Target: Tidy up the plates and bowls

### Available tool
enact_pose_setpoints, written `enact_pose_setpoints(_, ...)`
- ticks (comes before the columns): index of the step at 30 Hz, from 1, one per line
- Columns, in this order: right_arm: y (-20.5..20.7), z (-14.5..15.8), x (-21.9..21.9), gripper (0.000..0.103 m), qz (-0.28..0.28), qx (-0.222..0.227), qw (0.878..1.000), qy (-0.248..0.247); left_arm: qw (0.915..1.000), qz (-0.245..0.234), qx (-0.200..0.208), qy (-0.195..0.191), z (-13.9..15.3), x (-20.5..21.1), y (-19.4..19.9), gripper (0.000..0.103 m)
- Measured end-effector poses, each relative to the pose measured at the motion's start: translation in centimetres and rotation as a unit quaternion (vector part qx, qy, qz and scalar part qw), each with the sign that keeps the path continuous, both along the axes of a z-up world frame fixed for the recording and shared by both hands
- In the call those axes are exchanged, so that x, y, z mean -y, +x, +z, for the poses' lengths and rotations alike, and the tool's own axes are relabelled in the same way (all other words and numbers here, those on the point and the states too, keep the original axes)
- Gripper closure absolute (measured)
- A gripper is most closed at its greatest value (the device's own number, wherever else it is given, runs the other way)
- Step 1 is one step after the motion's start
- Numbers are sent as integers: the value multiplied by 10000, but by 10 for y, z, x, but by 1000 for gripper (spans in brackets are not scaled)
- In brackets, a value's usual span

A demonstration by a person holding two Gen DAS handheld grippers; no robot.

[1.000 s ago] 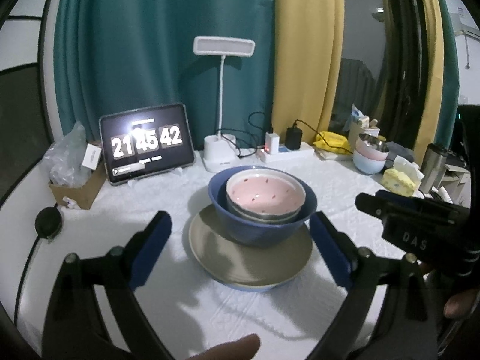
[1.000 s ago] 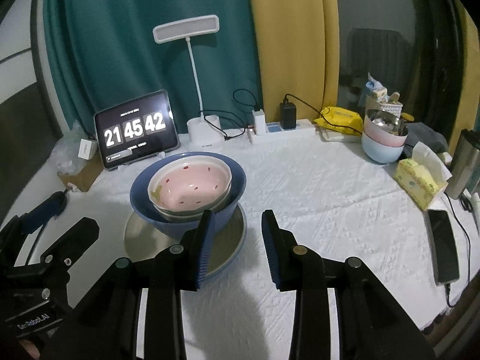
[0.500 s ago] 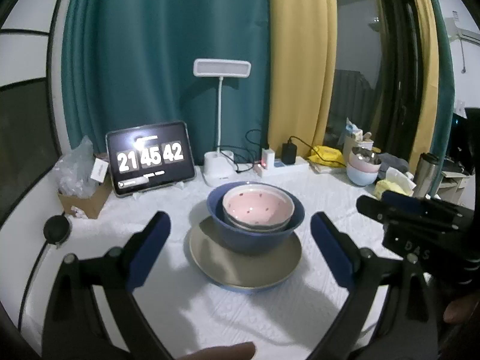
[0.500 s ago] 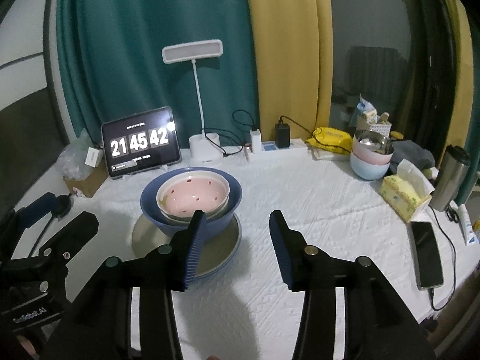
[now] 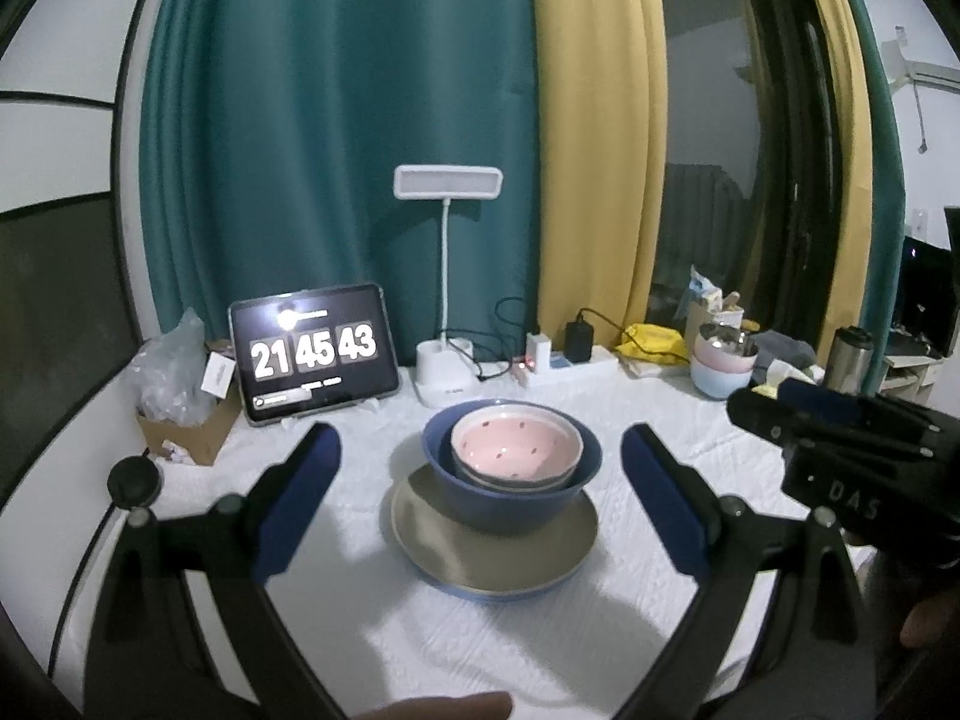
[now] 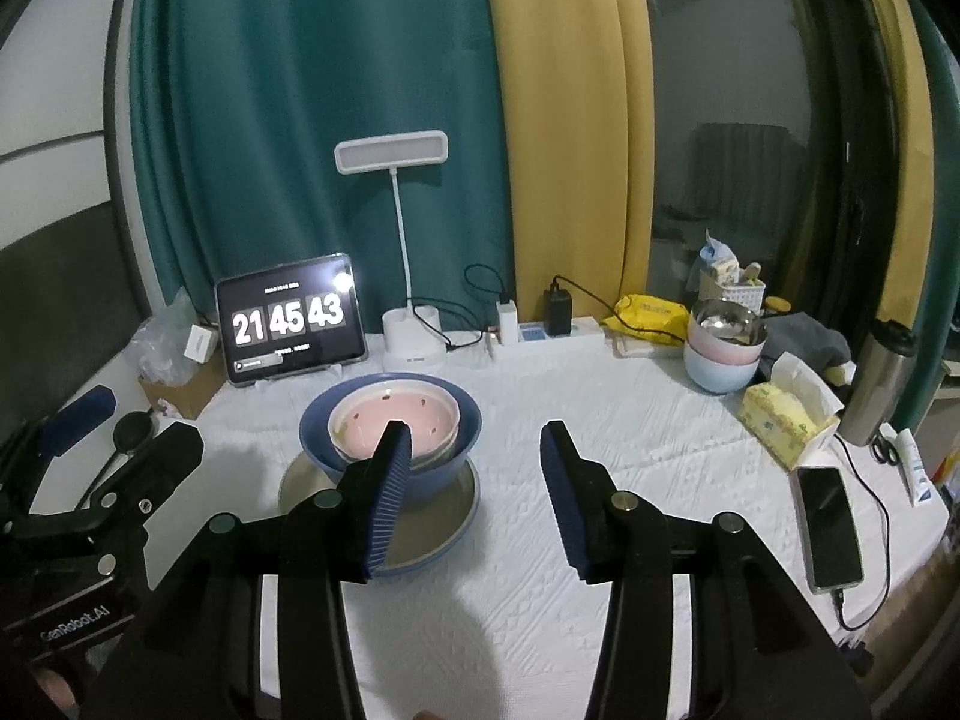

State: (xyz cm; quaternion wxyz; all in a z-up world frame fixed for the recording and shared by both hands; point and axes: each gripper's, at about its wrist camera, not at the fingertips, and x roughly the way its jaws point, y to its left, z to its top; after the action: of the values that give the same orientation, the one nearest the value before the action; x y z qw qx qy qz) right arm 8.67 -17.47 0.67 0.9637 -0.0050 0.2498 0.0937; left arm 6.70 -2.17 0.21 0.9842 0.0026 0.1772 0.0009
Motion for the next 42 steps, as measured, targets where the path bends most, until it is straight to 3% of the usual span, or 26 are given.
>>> enact_pose_setpoints(30, -34, 44, 0, 54, -2, 623, 9980, -69, 9983, -9, 584, 51, 42, 6, -32, 7)
enact_pose_setpoints(35, -41, 52, 1, 36, -7, 707, 9975, -69, 9982, 20, 606, 0, 48, 5, -36, 7)
enact_pose_setpoints(42, -48, 61, -1, 35, 11, 830, 9965, -93, 9982, 73, 600, -60, 54, 2, -40, 7)
